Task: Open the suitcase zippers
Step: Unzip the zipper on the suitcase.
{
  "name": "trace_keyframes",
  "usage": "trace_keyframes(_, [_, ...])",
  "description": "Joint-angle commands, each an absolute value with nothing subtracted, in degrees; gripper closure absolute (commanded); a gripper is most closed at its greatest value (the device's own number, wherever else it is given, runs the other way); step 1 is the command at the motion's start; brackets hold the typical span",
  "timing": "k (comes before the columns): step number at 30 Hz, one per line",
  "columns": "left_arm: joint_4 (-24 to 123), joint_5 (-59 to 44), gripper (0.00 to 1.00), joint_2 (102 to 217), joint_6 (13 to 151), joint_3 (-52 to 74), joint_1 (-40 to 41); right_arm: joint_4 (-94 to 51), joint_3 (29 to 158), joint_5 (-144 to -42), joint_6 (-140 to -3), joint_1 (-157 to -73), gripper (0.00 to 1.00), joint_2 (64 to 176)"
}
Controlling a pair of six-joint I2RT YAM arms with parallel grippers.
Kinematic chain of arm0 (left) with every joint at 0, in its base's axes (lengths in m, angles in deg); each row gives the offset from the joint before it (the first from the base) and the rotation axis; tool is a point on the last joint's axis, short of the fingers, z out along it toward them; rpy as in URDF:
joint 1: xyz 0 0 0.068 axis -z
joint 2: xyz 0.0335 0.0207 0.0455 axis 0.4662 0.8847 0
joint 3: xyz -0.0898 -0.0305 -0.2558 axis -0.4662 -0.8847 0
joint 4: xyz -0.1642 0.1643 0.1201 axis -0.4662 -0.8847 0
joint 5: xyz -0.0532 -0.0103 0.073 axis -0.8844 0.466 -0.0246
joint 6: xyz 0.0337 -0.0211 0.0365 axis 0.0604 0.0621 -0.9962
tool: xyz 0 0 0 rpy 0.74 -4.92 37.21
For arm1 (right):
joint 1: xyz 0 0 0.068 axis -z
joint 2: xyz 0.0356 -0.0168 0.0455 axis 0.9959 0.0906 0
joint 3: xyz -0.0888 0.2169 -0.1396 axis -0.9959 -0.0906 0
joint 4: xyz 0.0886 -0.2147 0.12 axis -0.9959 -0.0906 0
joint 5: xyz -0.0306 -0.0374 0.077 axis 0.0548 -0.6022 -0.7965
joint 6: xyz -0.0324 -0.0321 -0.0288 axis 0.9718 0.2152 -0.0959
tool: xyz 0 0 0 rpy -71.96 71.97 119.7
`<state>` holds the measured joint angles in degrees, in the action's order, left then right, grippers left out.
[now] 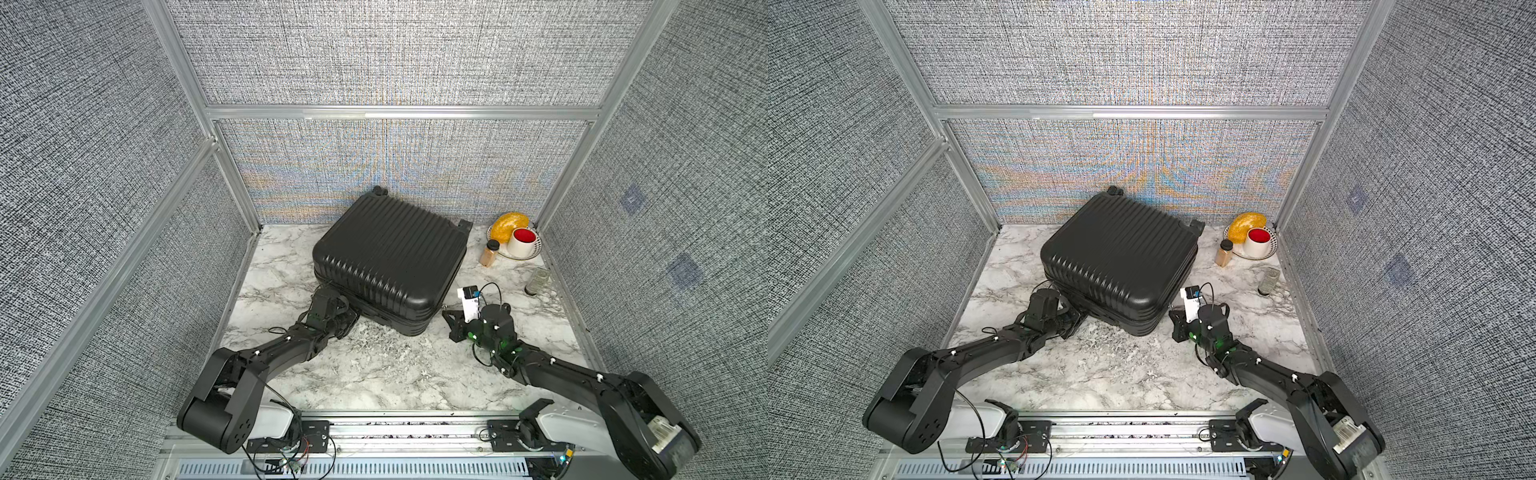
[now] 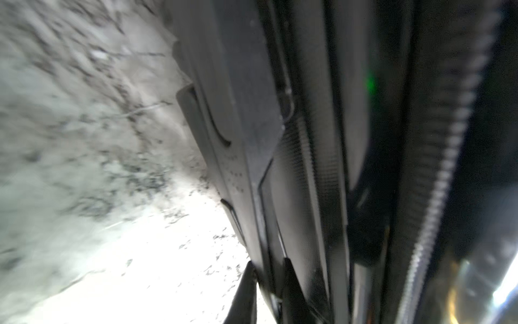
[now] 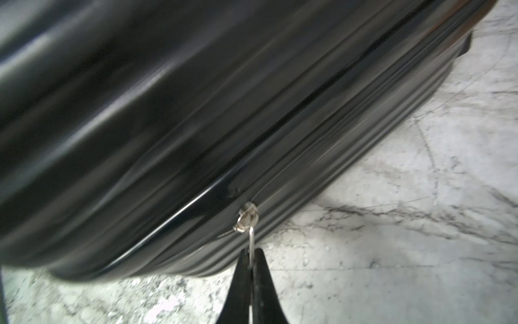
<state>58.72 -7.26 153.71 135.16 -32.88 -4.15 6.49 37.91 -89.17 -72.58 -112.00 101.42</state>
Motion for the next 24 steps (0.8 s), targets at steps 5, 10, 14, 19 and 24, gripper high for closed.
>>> trace_keyframes(5, [51.81,-2.32,0.99,152.73,124.88,-32.93,-6.91,10.21,41.41,-87.55,-69.54,-106.89,1.00,106.33])
trace_keyframes(10, [51.33,-5.43,0.99,151.39,122.94,-33.89,-10.21,11.67,43.50,-89.99,-68.89,-101.96,1.00,109.88])
trace_keyframes(14, [48.78,-7.01,0.99,149.46,120.35,-33.60,-12.88,12.22,45.65,-92.21,-68.53,-98.15,1.00,112.25])
trace_keyframes(19, [45.41,-8.87,0.99,148.05,116.70,-32.55,-15.52,13.44,48.58,-95.87,-69.34,-93.84,1.00,115.78])
trace_keyframes(24, [43.70,-9.60,0.99,148.09,114.48,-31.73,-17.15,14.63,51.20,-98.41,-70.59,-90.56,1.00,119.27])
